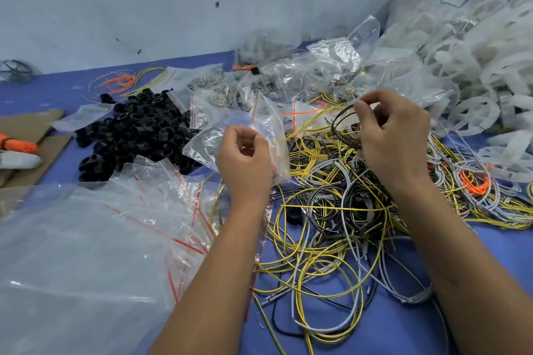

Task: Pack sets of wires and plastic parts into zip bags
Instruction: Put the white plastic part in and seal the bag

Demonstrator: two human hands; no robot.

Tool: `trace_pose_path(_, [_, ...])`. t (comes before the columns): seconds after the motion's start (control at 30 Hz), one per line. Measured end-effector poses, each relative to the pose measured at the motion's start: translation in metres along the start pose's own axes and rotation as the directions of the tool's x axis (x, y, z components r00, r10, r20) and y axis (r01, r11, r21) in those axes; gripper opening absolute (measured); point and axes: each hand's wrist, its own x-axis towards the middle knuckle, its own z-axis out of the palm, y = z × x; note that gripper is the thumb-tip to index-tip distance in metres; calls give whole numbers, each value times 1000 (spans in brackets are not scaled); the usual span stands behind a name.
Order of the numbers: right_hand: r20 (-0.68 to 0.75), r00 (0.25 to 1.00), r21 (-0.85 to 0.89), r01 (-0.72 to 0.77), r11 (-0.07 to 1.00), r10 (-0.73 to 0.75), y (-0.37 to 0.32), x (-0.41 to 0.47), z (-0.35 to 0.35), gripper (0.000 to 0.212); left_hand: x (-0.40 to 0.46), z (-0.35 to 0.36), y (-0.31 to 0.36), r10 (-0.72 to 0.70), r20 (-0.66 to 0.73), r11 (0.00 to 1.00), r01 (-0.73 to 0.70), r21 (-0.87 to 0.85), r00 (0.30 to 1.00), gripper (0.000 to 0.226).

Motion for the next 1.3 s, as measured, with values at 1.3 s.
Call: trace_pose_path(1.3, [61, 972, -159, 234, 959, -227, -15, -7, 4, 11, -22, 8, 15, 575, 210, 777, -608, 162, 791, 20])
